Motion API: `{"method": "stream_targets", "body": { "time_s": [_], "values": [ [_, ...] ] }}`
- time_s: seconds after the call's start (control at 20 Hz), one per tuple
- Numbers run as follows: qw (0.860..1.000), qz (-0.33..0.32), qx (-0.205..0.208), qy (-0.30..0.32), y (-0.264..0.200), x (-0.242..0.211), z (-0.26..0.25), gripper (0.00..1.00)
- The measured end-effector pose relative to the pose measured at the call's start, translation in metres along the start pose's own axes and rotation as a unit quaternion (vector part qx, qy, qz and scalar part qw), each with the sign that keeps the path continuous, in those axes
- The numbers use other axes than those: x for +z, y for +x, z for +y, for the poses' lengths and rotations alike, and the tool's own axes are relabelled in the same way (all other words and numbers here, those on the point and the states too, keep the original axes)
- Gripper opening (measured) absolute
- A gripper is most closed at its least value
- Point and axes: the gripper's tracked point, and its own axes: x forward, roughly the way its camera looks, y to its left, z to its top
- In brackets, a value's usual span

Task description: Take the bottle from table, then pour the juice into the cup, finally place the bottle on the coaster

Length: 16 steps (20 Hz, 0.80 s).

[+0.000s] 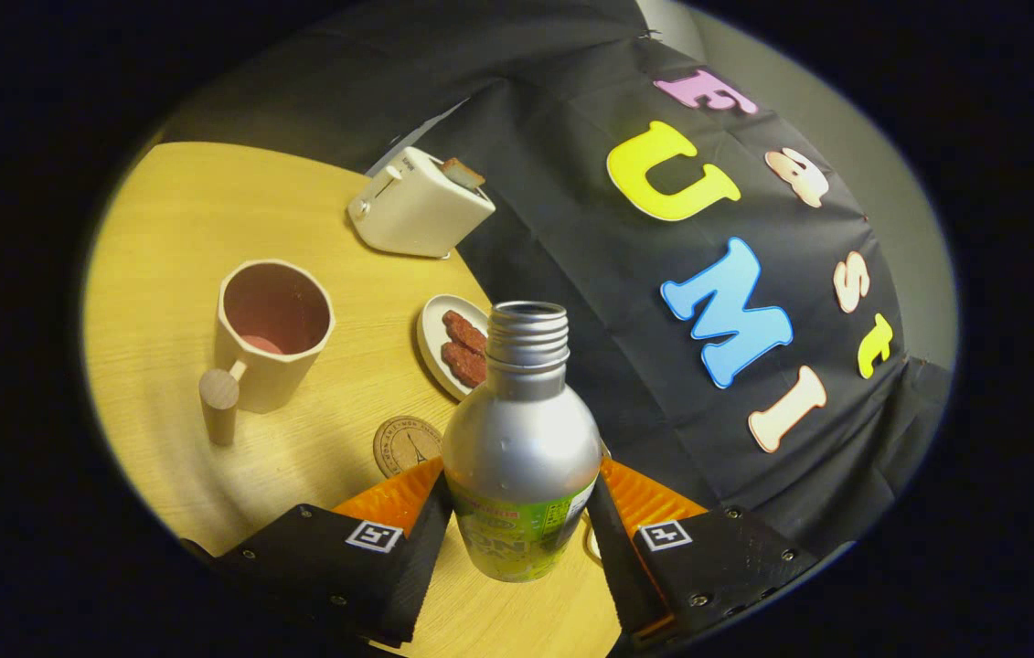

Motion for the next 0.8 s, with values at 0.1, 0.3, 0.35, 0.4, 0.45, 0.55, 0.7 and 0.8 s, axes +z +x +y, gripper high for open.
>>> {"method": "stream_targets", "body": {
  "time_s": [0.1, 0.3, 0.35, 0.4, 0.45, 0.55, 0.7, 0.8],
  "values": [
    [1.0, 0.008, 0.007, -0.007, 0.005, -0.003, 0.006, 0.79],
    [0.998, 0.015, 0.008, -0.053, 0.012, 0.005, 0.008, 0.79],
    [0.997, 0.011, 0.007, -0.071, 0.013, 0.01, 0.009, 0.79],
    [0.996, 0.007, 0.008, -0.09, 0.016, 0.013, 0.008, 0.79],
    [0.994, 0.005, 0.011, -0.107, 0.018, 0.015, 0.009, 0.79],
    [0.991, -0.002, 0.019, -0.13, 0.024, 0.018, 0.012, 0.79],
    [0.987, -0.009, 0.02, -0.157, 0.022, 0.025, 0.016, 0.79],
    [0.983, -0.016, 0.018, -0.18, 0.022, 0.031, 0.016, 0.79]
  ]
}}
